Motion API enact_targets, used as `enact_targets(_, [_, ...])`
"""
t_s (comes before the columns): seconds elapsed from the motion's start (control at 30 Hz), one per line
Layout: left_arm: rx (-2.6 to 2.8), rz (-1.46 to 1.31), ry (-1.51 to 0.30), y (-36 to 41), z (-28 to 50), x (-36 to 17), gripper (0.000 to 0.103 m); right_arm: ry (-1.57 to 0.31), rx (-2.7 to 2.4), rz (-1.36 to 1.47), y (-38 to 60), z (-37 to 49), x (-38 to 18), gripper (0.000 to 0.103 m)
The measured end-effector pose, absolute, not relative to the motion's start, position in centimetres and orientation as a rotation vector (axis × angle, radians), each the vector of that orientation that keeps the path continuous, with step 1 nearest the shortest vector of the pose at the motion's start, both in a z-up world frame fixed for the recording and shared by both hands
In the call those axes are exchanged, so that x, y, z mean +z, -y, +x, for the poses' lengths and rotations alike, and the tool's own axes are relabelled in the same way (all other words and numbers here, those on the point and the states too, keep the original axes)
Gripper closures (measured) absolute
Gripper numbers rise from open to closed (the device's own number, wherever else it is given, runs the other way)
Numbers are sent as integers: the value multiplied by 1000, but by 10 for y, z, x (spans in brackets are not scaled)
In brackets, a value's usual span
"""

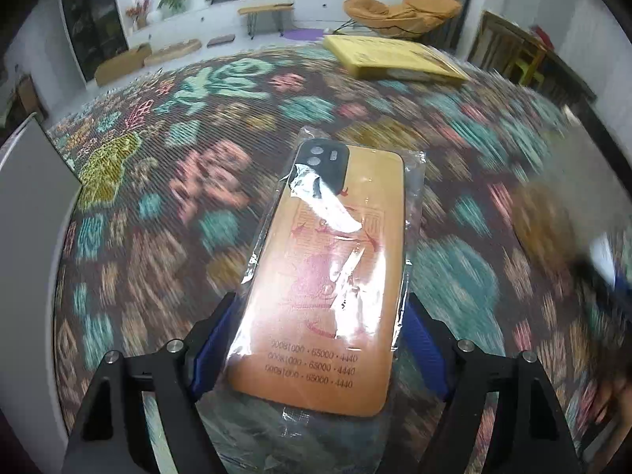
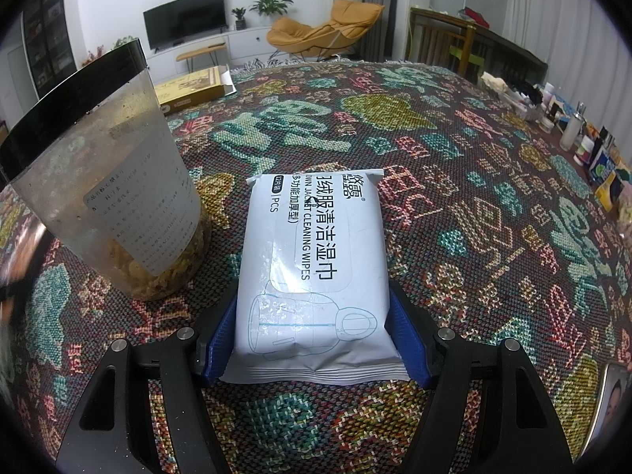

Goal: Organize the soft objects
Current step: 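Lift the phone case with the left tool while the right tool holds the wipes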

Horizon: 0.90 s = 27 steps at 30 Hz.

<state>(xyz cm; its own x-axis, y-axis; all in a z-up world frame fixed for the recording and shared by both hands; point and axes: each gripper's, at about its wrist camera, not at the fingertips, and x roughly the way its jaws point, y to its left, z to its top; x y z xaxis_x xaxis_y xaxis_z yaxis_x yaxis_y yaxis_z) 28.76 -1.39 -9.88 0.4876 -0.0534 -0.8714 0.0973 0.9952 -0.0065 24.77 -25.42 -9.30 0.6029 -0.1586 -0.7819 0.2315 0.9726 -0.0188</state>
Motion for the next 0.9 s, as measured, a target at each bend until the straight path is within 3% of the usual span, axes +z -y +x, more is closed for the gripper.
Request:
enact_targets(0.07, [-75, 93, -1014, 25, 279, -105, 1, -896, -226, 88, 254, 248, -93, 30])
enact_targets(0.1, [-66, 70, -998, 22, 279, -107, 0, -896, -225, 88, 254, 248, -93, 30])
enact_targets(0.9, [-64, 38, -959, 13, 276, -111, 0, -899, -223, 101, 255, 247, -93, 25])
